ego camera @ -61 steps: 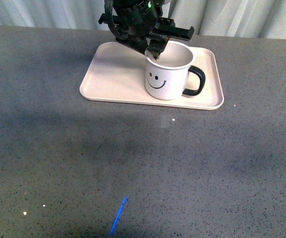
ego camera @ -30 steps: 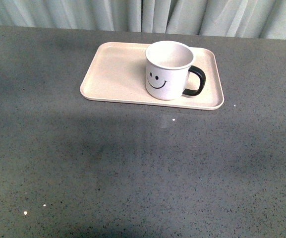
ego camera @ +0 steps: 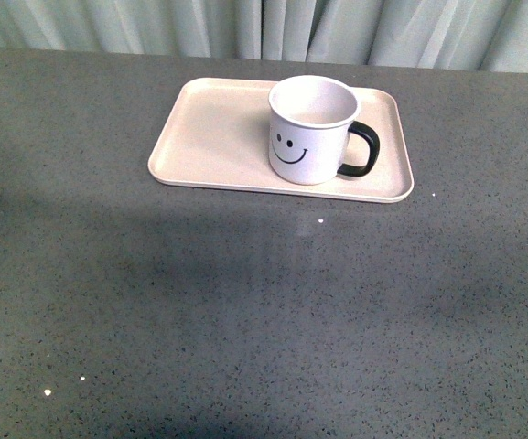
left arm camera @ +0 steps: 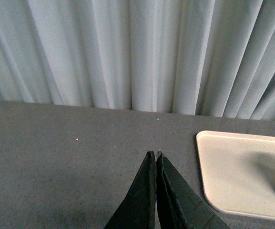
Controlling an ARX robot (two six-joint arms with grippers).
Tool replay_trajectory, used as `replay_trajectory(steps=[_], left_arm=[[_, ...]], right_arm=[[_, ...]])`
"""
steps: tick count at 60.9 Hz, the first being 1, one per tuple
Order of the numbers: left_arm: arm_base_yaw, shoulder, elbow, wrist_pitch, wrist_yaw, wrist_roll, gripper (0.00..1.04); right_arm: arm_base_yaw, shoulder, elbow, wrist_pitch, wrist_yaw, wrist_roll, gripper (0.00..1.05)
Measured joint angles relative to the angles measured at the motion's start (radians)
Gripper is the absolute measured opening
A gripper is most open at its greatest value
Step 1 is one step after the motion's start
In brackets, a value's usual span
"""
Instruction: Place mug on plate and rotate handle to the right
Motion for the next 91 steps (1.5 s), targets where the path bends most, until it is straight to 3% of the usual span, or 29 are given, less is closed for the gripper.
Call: replay_trajectory(steps=[4, 10, 21, 53, 91], left_arm=[[0.044, -0.046, -0.028, -0.024, 0.058, 0.001, 0.01], [0.074, -0.114, -0.061, -0.061, 0.061, 0.0, 0.01], [0.074, -0.176, -0.126, -0.049, 0.07, 0.001, 0.01], [0.074, -0.575, -0.164, -0.4, 0.071, 0.001, 0.01], [0.074, -0.842, -0.164, -0.658, 0.071, 0.001, 0.01]], right_arm=[[0.0, 0.0, 0.0, 0.0, -0.001, 0.0, 0.96], [0.0, 0.0, 0.0, 0.0, -0.001, 0.0, 0.96], [0.0, 0.0, 0.0, 0.0, 0.0, 0.0, 0.96], [0.0, 0.0, 0.0, 0.0, 0.0, 0.0, 0.96], [0.0, 0.0, 0.0, 0.0, 0.0, 0.0, 0.96]])
